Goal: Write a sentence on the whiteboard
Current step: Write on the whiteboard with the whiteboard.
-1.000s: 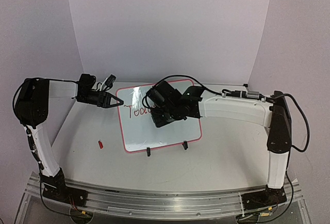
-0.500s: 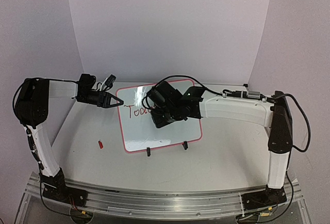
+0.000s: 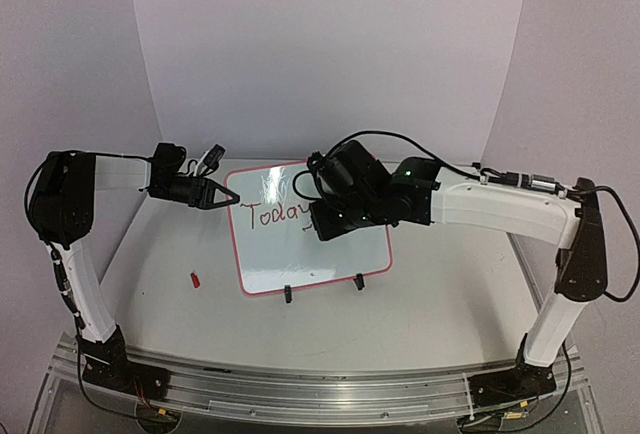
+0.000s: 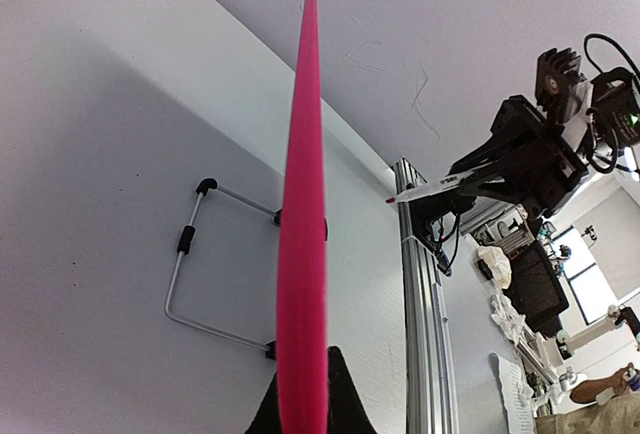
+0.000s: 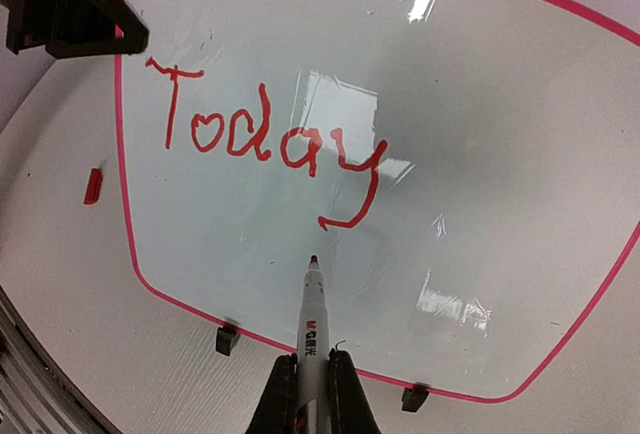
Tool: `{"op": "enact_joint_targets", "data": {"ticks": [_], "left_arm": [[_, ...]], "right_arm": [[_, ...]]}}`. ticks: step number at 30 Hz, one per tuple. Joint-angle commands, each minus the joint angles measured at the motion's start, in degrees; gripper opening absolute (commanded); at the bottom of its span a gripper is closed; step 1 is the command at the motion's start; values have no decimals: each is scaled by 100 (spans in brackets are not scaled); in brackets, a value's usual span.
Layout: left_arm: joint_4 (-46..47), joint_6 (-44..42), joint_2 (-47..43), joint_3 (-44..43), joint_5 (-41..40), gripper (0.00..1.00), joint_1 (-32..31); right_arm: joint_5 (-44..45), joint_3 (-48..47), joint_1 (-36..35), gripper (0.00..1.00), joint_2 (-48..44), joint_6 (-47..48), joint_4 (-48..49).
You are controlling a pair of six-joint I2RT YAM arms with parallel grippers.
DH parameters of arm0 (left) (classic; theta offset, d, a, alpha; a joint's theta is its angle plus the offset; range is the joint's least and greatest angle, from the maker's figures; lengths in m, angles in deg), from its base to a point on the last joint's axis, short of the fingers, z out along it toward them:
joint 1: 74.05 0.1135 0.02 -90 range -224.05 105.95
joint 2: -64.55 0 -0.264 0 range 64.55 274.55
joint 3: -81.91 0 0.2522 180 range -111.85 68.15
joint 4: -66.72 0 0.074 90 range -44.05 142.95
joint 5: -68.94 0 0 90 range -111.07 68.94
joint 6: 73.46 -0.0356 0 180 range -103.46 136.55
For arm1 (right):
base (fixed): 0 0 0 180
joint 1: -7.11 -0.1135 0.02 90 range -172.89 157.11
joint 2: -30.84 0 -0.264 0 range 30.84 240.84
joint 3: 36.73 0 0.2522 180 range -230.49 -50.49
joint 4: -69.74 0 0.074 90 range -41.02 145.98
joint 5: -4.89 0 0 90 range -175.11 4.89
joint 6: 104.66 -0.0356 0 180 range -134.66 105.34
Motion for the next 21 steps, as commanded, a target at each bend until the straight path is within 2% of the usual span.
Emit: {"op": "enact_joint_targets", "data": {"ticks": [1, 13, 21], "left_arm": [[-42, -507, 147, -48, -465, 0, -219], [-22, -489, 171, -50, -459, 0, -226], [-20, -489, 179, -54, -466, 0, -231]], "right_arm": [[106, 93, -26, 0, -440, 60, 297], [622, 190, 430, 0, -398, 154, 466], [461, 31, 666, 0, -118, 153, 695]]}}
